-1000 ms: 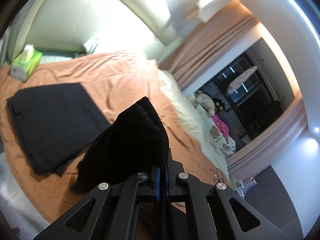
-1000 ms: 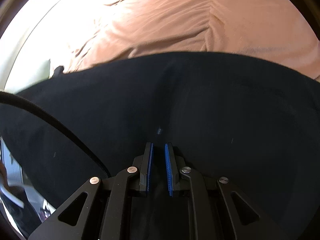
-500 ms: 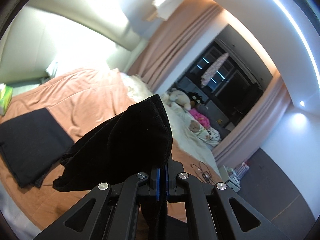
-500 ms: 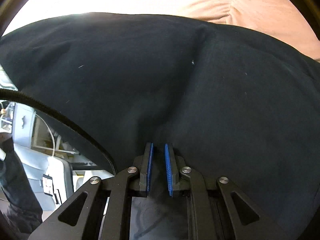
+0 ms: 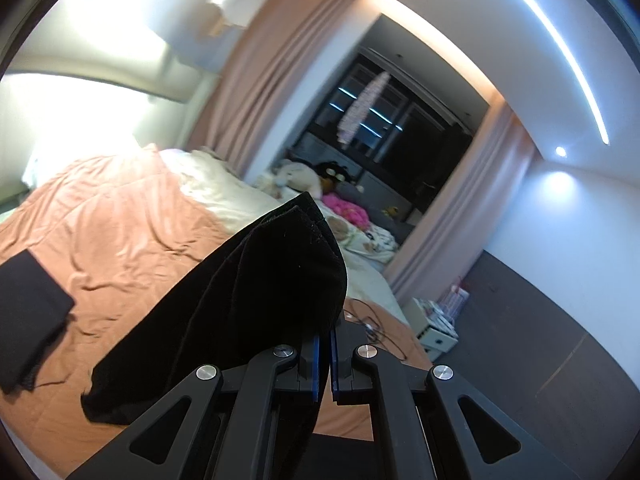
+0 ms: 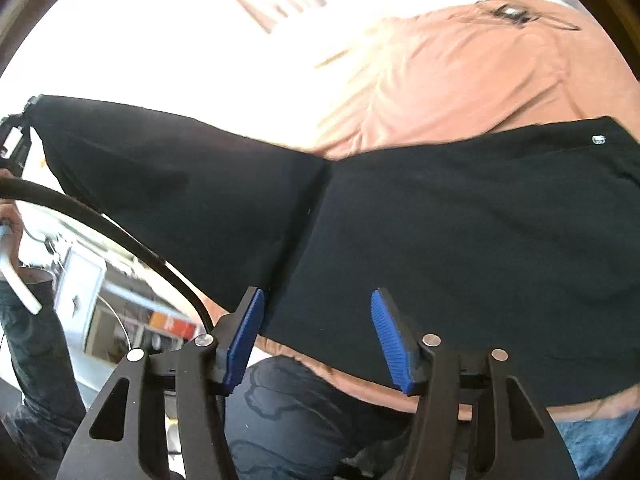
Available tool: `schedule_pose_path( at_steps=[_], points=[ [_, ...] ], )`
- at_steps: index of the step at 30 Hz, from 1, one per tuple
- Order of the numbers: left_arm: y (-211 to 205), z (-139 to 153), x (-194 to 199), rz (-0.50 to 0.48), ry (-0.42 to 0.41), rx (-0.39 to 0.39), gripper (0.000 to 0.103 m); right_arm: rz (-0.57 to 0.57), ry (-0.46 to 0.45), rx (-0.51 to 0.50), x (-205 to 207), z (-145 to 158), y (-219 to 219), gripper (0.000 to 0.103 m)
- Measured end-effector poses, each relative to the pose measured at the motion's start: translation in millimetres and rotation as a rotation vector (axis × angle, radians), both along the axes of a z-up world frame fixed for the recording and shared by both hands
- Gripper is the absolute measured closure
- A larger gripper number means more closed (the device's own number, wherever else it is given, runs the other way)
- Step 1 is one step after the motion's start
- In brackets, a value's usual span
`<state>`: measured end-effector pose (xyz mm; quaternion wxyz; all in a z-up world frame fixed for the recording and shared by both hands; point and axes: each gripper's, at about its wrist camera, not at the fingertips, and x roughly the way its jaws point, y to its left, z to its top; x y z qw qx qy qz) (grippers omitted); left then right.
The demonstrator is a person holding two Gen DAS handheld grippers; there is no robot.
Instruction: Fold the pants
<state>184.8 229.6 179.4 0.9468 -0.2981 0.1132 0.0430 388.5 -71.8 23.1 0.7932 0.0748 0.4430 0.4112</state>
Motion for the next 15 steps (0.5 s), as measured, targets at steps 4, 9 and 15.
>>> schedule_pose_path(
  at_steps=[4, 9, 15],
  points=[
    [-32.4, 10.1, 21.3, -0.066, -0.004, 0.022, 0.1, -0.075, -0.035, 0.035, -11.4, 10.0, -50.3, 0.047],
    [-70.9, 16.7, 44.8, -0.129, 0.001, 0.05, 0.1, -0.174, -0.054, 0.067, -23.0, 17.6, -108.5, 0.042],
    [-116.7, 15.4, 69.4, -0.212, 0.011, 0.065, 0.1, -0.292, -0.068, 0.107, -32.4, 22.6, -173.6, 0.042]
  ],
)
